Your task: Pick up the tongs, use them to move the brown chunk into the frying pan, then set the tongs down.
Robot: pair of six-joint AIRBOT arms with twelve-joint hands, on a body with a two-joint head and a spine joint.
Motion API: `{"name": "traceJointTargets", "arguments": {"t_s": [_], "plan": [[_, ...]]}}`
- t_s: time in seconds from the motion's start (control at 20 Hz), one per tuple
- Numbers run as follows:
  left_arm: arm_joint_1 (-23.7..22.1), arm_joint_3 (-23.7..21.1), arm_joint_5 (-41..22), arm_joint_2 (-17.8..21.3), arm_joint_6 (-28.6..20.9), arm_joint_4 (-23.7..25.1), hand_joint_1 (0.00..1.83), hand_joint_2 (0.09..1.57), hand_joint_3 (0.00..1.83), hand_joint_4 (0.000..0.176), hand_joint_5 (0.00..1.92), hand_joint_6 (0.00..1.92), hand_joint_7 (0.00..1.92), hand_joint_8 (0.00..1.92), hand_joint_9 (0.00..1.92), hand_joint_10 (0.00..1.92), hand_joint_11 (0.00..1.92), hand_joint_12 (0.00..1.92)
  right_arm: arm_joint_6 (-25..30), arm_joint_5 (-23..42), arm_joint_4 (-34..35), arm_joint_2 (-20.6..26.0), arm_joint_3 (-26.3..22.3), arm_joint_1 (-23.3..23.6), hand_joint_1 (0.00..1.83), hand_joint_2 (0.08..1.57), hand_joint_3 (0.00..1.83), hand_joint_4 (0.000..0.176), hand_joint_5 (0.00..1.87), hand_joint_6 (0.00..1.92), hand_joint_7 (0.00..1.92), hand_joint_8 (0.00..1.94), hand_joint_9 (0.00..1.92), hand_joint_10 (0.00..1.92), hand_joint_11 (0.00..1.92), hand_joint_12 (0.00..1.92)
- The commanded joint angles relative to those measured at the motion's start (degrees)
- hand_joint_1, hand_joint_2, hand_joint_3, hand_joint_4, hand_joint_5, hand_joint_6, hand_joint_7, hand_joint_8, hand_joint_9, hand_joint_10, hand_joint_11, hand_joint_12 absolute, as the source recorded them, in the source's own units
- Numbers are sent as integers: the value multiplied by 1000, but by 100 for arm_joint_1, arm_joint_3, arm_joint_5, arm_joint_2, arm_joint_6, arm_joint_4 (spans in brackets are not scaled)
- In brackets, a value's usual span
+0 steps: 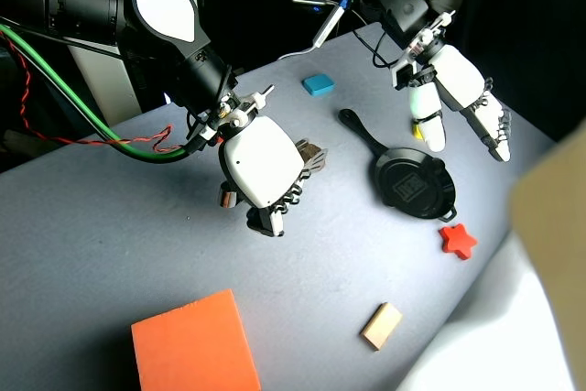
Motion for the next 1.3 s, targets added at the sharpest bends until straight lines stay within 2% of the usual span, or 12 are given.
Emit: {"name": "traceJointTargets", "arguments": {"t_s": [0.0, 0.05, 0.3, 0.4, 0.5, 0.6, 0.65, 0.85, 0.9, 1.0, 1.05, 1.25], "plan": [[-33, -1, -449, 86, -27, 394, 189, 1377, 0, 43, 39, 7, 116, 6, 122, 10, 0, 630, 13, 63, -342, 13, -30, 52, 1225, 1102, 0, 19, 977, 997, 1075, 847, 1232, 134, 662, 1351], [-29, -5, -449, 90, -44, 394, 206, 1379, 0, 38, 32, 3, 114, 3, 116, 6, 0, 608, 13, 62, -342, 13, -34, 51, 1227, 1095, 0, 26, 1006, 957, 1072, 844, 1238, 133, 670, 1352], [-20, -18, -449, 93, -62, 393, 160, 1390, 2, 38, 29, 0, 97, 1, 112, 2, 0, 598, 27, 56, -342, 18, -53, 94, 1226, 1098, 1, 22, 991, 987, 1071, 840, 1244, 136, 673, 1356], [6, -12, -449, 100, -80, 393, 169, 1387, 0, 35, 49, 6, 119, 6, 120, 5, 0, 634, 34, 56, -342, 18, -53, 142, 1220, 1111, 2, 23, 970, 1029, 1031, 898, 1239, 138, 660, 1379], [24, -1, -449, 106, -83, 393, 136, 1393, 2, 34, 13, 0, 99, 2, 101, 3, 0, 576, 36, 56, -342, 17, -53, 201, 1221, 1111, 1, 22, 975, 1028, 1029, 892, 1243, 134, 689, 1331], [46, 16, -449, 107, -88, 393, 199, 1379, 0, 35, 39, 9, 94, 1, 116, 8, 0, 597, 42, 63, -342, 17, -53, 256, 1225, 1104, 0, 20, 999, 1000, 1037, 871, 1248, 132, 709, 1320], [54, 27, -449, 107, -98, 393, 177, 1394, 2, 29, 25, 2, 74, 0, 88, 6, 0, 520, 42, 64, -342, 17, -53, 267, 1225, 1103, 0, 21, 1002, 995, 1042, 864, 1259, 136, 721, 1321], [61, 87, -449, 106, -98, 394, 233, 1382, 0, 30, 51, 8, 114, 8, 117, 15, 0, 576, 32, 121, -344, 16, -19, 350, 1224, 1106, 1, 18, 992, 1017, 1030, 875, 1250, 124, 706, 1317], [61, 103, -449, 100, -98, 394, 227, 1378, 0, 31, 74, 14, 132, 10, 135, 20, 0, 640, 19, 184, -344, 11, 29, 396, 1226, 1102, 0, 20, 1001, 998, 1044, 861, 1259, 127, 716, 1321], [73, 117, -447, 97, -97, 394, 200, 1383, 0, 30, 42, 3, 93, 0, 107, 5, 0, 567, -37, 446, -345, -29, 188, 514, 1229, 1095, 0, 21, 1010, 975, 1063, 838, 1271, 132, 724, 1323], [73, 127, -440, 97, -97, 395, 202, 1375, 0, 40, 25, 2, 93, 1, 115, 8, 0, 609, -56, 510, -345, -79, 289, 563, 1227, 1099, 1, 21, 998, 992, 1056, 850, 1266, 129, 717, 1317], [59, 255, -270, 76, -11, 394, 202, 1382, 0, 35, 43, 10, 92, 3, 102, 2, 0, 549, -103, 827, -346, -414, 816, 716, 1228, 1097, 0, 22, 1002, 983, 1065, 839, 1266, 127, 713, 1321]]}}
